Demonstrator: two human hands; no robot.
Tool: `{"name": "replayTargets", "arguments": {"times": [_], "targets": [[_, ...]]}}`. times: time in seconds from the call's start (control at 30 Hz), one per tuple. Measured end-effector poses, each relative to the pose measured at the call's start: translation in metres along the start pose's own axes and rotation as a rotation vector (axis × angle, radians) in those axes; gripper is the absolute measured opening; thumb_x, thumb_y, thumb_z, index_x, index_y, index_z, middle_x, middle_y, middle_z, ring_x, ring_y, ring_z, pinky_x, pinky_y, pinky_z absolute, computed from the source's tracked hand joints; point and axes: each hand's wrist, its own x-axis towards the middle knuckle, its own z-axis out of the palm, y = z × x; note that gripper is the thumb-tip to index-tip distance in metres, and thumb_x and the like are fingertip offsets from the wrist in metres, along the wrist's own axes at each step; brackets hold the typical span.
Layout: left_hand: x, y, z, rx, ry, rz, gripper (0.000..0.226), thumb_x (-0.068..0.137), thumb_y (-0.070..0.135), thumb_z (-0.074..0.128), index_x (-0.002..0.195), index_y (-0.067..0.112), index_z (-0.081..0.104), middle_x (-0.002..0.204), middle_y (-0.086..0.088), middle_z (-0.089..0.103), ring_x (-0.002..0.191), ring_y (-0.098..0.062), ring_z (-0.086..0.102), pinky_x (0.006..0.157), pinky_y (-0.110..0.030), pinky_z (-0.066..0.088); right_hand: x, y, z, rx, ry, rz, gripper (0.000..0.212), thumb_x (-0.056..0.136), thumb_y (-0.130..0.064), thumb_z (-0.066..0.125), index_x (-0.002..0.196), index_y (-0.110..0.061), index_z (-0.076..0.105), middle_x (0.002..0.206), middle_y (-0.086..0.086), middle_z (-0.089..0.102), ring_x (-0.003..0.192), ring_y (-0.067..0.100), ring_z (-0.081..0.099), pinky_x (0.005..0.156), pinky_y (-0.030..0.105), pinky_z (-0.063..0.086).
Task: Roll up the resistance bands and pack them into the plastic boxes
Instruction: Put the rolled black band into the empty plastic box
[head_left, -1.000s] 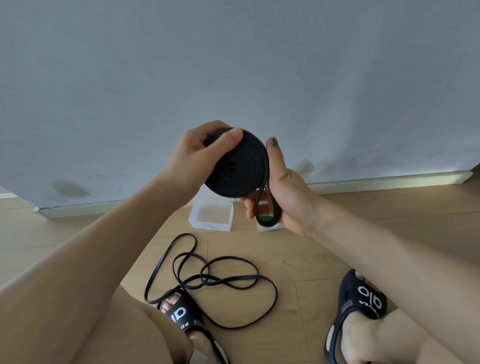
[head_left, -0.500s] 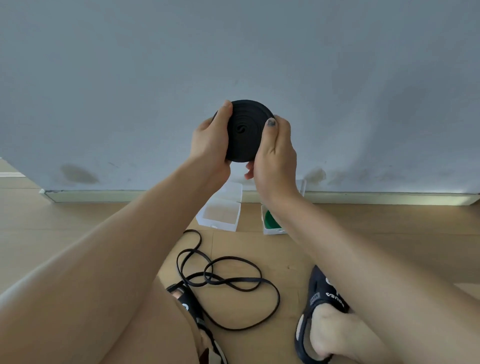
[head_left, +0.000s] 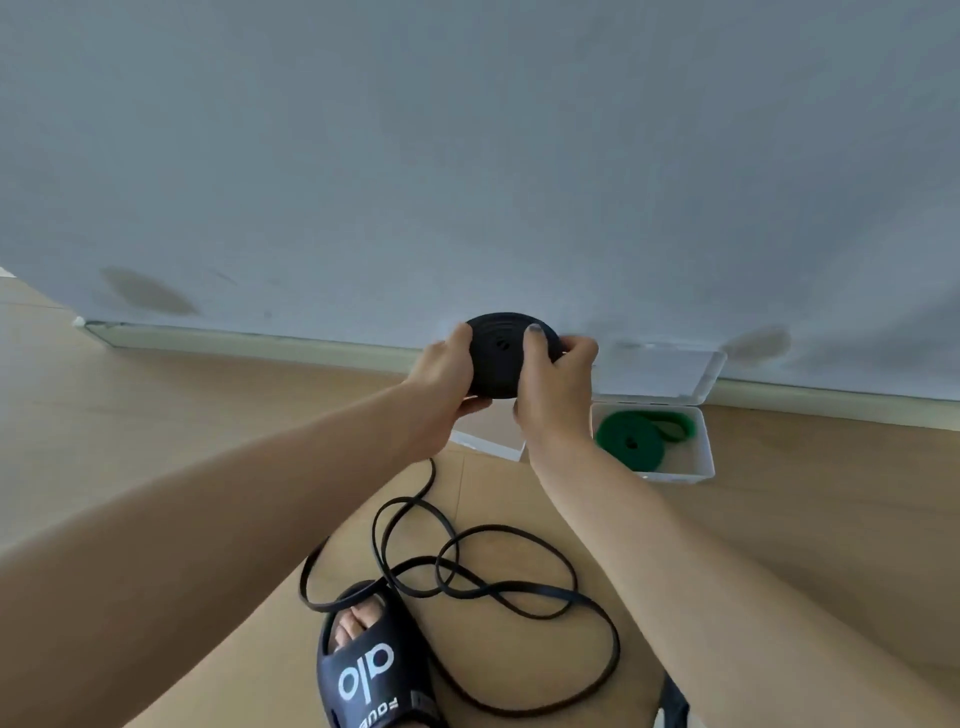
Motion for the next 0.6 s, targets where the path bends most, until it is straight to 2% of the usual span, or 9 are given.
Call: {"name": "replayTargets", "arguments": {"times": [0.07,0.13,0.23,0.3,0.37,0.43,0.5,0.57,0.6], "targets": [[0.037,-0.026,-0.012,0.118,-0.017,-0.07,0.034,0.105,0.041,0.037,0.112,0.02,0.063,0.115,-0.005,0.069,0.104,-0.02,0.067,0.095,-0.037,0.057,0.021,0.031,0.01,-0.085,-0.035,0.02,0.024,0.102,-0.033,0.052,0.113,-0.014,0.042,0.097,0.003,0.057,0.087,0.026,0.059,0.075,0.043,0.052],[0.073,-0.053,-0.025,0.359,-0.073,-0.078,0.049,0.103,0.051,0.029,0.118,0.02,0.064,0.119,-0.003,0.067,0.112,-0.021,0.062,0.102,-0.04,0.05,0.041,0.063,0.015,-0.197,-0.065,0.034,0.021,0.103,-0.031,0.052,0.108,-0.012,0.043,0.092,0.003,0.056,0.083,0.026,0.057,0.071,0.038,0.047],[0.115,-0.089,-0.04,0.802,-0.124,0.042,0.06,0.096,0.065,0.026,0.132,0.024,0.052,0.136,-0.003,0.051,0.134,-0.029,0.041,0.106,-0.043,0.035,0.065,0.112,0.023,-0.274,-0.072,0.159,0.018,0.104,-0.031,0.051,0.105,-0.014,0.044,0.092,0.002,0.057,0.083,0.025,0.057,0.075,0.043,0.05],[0.135,-0.107,-0.05,0.907,-0.138,0.113,0.069,0.095,0.072,0.035,0.148,0.028,0.039,0.152,0.0,0.036,0.145,-0.025,0.028,0.113,-0.044,0.029,0.076,0.137,0.029,-0.267,-0.048,0.253,0.017,0.103,-0.032,0.051,0.102,-0.016,0.044,0.093,0.005,0.059,0.082,0.028,0.057,0.073,0.045,0.049],[0.148,-0.118,-0.055,1.029,-0.215,0.194,0.082,0.09,0.078,0.037,0.153,0.024,0.033,0.157,0.002,0.034,0.146,-0.022,0.029,0.116,-0.042,0.03,0.085,0.151,0.035,-0.282,-0.016,0.267,0.018,0.103,-0.032,0.05,0.103,-0.015,0.044,0.092,0.006,0.059,0.079,0.028,0.057,0.07,0.043,0.049],[0.155,-0.123,-0.056,1.138,-0.238,0.281,0.081,0.088,0.078,0.041,0.144,0.02,0.042,0.139,0.001,0.05,0.134,-0.021,0.043,0.104,-0.037,0.04,0.094,0.155,0.041,-0.338,-0.015,0.245,0.02,0.105,-0.03,0.049,0.108,-0.011,0.047,0.089,0.005,0.058,0.076,0.024,0.057,0.068,0.038,0.048],[0.157,-0.126,-0.058,1.154,-0.185,0.317,0.069,0.087,0.076,0.046,0.125,0.019,0.05,0.105,0.006,0.058,0.105,-0.019,0.054,0.082,-0.032,0.044,0.1,0.155,0.049,-0.372,-0.002,0.277,0.021,0.105,-0.03,0.048,0.11,-0.01,0.048,0.087,0.003,0.057,0.077,0.023,0.057,0.069,0.037,0.047],[0.158,-0.131,-0.06,1.257,-0.139,0.368,0.072,0.081,0.083,0.045,0.115,0.019,0.047,0.092,0.006,0.061,0.085,-0.016,0.058,0.072,-0.033,0.05,0.104,0.156,0.056,-0.373,0.02,0.333,0.019,0.103,-0.029,0.049,0.107,-0.011,0.05,0.084,0.001,0.057,0.081,0.029,0.059,0.076,0.046,0.056],[0.159,-0.134,-0.061,1.339,-0.121,0.387,0.075,0.08,0.086,0.042,0.116,0.02,0.045,0.09,0.005,0.064,0.079,-0.016,0.061,0.07,-0.034,0.054,0.105,0.157,0.059,-0.373,0.028,0.351,0.018,0.102,-0.029,0.049,0.105,-0.011,0.051,0.083,0.001,0.057,0.082,0.03,0.061,0.08,0.049,0.059]]}}
